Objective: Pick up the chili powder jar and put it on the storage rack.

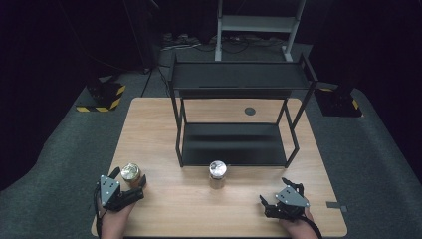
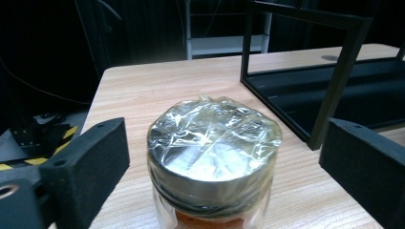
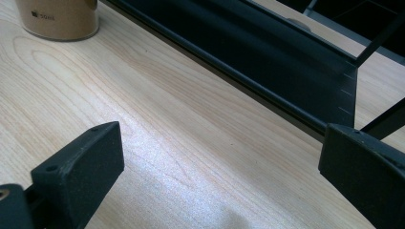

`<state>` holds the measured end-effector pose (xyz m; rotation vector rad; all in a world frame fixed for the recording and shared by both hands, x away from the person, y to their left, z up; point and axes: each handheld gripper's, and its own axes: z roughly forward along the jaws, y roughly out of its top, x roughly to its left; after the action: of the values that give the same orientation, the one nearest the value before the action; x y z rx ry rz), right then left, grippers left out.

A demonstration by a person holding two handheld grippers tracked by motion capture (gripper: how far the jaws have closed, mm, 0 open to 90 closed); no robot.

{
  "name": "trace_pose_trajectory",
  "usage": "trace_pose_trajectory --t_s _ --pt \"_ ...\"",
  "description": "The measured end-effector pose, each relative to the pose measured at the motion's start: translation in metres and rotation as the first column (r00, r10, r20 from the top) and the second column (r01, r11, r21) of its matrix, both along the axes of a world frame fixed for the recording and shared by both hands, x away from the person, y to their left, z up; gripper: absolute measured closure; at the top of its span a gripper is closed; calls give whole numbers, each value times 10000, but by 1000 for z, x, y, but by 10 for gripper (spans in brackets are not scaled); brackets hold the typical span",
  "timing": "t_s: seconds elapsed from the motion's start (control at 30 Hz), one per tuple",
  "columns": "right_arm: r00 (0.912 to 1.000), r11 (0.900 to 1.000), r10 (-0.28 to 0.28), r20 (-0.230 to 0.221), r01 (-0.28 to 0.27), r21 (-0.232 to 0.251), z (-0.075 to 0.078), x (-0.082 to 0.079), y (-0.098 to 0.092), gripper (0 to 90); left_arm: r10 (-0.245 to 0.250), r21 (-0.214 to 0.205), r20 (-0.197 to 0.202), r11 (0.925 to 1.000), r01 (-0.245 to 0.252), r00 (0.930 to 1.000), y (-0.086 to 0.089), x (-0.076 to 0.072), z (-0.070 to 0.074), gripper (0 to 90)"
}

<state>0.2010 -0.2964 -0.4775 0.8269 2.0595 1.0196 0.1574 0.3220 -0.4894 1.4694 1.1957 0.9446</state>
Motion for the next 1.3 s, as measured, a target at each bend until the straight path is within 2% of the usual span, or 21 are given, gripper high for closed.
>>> trace_pose_trajectory --t_s 0.17,0.37,0.67,0.97,1.13,1.3 --pt "10000 10000 10 0 -10 -42 0 0 1 5 -121 -531 2 9985 121 9999 9 2 -6 111" --pt "10000 10000 9 15 -9 -48 0 0 1 5 -2 -506 -35 9987 1 10000 10 3 -9 204" --pt "10000 10000 10 19 -10 -32 0 0 1 5 -247 -324 46 9992 248 9997 12 4 -11 326" --pt "10000 10000 33 16 -33 -71 0 0 1 5 -268 -151 5 9995 268 9996 11 4 -8 340" --pt "10000 10000 31 -21 -31 -83 1 0 1 5 -392 -232 -8 9990 392 9992 12 3 -6 343" --pt "9999 10000 8 -105 -9 -83 1 2 1 5 -670 -185 283 9975 675 9974 7 0 3 343"
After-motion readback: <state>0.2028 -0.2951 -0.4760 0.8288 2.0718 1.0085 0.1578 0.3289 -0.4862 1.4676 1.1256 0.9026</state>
